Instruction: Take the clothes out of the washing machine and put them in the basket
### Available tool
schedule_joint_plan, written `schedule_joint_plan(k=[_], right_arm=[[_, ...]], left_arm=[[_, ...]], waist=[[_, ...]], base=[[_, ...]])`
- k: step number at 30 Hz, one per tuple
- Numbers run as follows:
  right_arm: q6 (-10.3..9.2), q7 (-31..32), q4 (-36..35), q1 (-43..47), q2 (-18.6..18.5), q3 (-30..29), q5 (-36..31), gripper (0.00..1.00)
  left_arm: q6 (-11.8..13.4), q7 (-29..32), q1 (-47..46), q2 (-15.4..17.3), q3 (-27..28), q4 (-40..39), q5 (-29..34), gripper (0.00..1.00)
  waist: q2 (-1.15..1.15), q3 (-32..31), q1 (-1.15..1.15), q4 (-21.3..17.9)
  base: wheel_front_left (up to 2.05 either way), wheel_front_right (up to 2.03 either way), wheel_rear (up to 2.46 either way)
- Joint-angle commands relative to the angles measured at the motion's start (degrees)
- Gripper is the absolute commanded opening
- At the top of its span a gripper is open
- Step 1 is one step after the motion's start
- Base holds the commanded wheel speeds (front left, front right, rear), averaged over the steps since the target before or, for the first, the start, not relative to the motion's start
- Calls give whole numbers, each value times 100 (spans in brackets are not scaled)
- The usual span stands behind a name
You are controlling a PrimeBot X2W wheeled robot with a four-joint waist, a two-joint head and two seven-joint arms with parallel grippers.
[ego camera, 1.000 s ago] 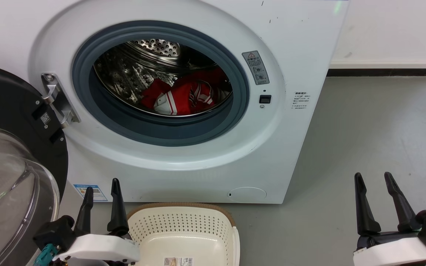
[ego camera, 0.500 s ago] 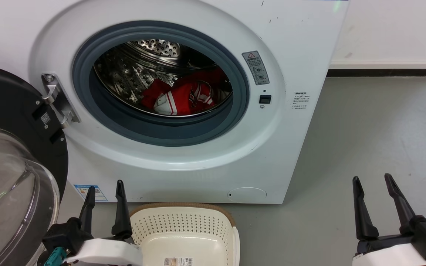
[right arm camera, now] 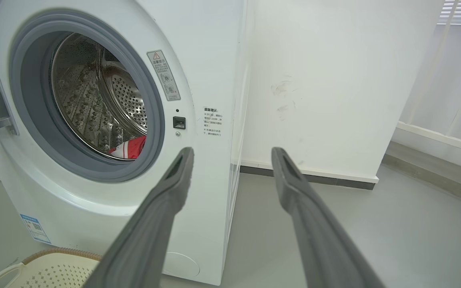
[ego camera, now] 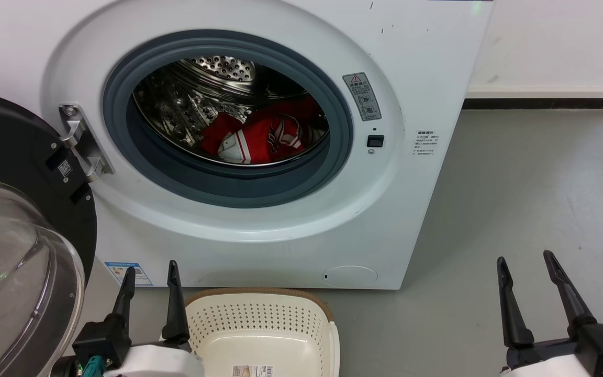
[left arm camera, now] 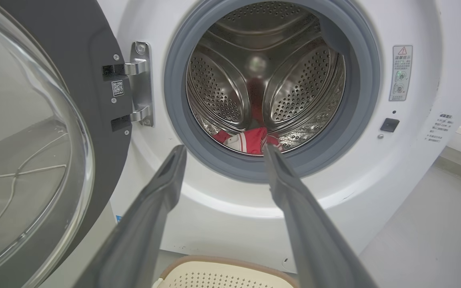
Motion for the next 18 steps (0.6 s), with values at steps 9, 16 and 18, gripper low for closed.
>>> schedule_joint_plan(k=[9, 16, 18], right_arm=[[-2, -92, 27, 133, -6, 24, -163, 100], [-2, -91, 125, 118, -6, 14, -71, 100], [-2, -91, 146, 115, -6, 15, -40, 100]], left_arm=[[70, -102, 79, 10, -14, 35, 260, 100], [70, -97, 76, 10, -2, 74, 270, 100], [82, -97, 81, 10, -1, 82, 285, 100]], waist=[[0, -10, 0, 1], [0, -19, 0, -5], [0, -20, 0, -10]], base=[[0, 0, 0], [0, 0, 0], [0, 0, 0]])
